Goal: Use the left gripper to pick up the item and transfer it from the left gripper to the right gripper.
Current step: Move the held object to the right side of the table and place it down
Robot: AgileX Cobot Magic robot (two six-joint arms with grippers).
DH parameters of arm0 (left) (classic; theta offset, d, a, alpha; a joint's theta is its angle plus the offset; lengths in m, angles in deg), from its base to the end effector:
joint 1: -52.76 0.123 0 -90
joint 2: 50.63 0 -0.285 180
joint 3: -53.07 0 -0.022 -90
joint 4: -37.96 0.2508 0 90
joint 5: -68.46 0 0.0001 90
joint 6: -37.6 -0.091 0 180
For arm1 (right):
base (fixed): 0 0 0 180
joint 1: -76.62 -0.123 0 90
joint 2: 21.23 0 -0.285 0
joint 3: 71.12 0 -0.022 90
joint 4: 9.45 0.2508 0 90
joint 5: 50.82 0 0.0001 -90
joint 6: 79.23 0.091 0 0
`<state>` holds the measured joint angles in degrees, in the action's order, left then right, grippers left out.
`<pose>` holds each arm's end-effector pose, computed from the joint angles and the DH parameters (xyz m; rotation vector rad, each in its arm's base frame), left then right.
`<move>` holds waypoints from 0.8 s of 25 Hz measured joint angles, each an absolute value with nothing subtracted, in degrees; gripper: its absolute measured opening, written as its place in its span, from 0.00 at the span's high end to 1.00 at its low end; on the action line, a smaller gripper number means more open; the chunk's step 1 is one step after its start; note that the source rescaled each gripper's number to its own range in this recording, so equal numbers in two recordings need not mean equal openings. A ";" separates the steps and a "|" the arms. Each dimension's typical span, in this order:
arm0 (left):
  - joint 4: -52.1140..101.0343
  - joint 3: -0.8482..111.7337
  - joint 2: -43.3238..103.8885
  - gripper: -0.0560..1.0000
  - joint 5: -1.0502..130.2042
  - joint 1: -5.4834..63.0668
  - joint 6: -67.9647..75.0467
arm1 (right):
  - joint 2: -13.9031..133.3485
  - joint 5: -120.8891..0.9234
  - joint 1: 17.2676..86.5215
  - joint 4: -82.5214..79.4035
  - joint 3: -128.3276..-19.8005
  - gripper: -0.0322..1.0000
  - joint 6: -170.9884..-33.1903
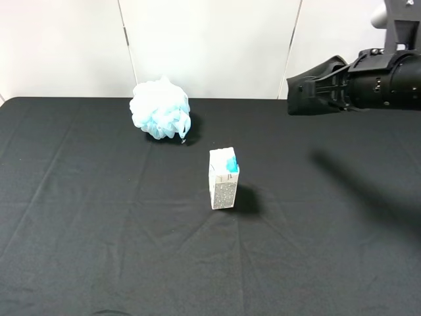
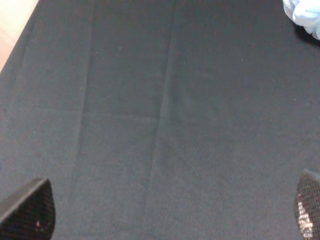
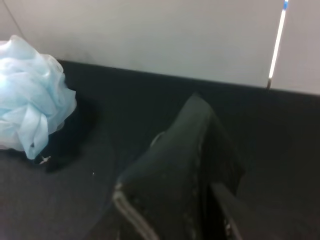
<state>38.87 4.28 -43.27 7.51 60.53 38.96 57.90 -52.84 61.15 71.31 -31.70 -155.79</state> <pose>-0.0058 0.0005 0.2759 -0.1635 2.0383 0.0889 0.2465 0.0716 0.2584 -0.2260 2.0714 0.2458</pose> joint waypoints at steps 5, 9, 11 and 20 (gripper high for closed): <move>38.87 4.28 -43.27 0.07 7.51 60.53 38.96 | 57.90 -57.04 66.20 64.70 -31.70 0.97 -150.27; 38.87 4.28 -43.27 0.07 7.51 60.53 38.96 | 57.90 -62.21 70.38 53.46 -31.70 0.97 -139.83; 38.87 4.28 -43.27 0.07 7.51 60.53 38.96 | 57.90 -63.61 72.03 46.05 -31.70 0.97 -133.19; 38.87 4.28 -43.27 0.07 7.51 60.53 38.96 | 57.90 -65.61 73.45 24.06 -31.70 0.97 -111.51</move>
<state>38.87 4.28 -43.27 7.51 60.53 38.96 57.90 -65.61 73.45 24.06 -31.70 -111.51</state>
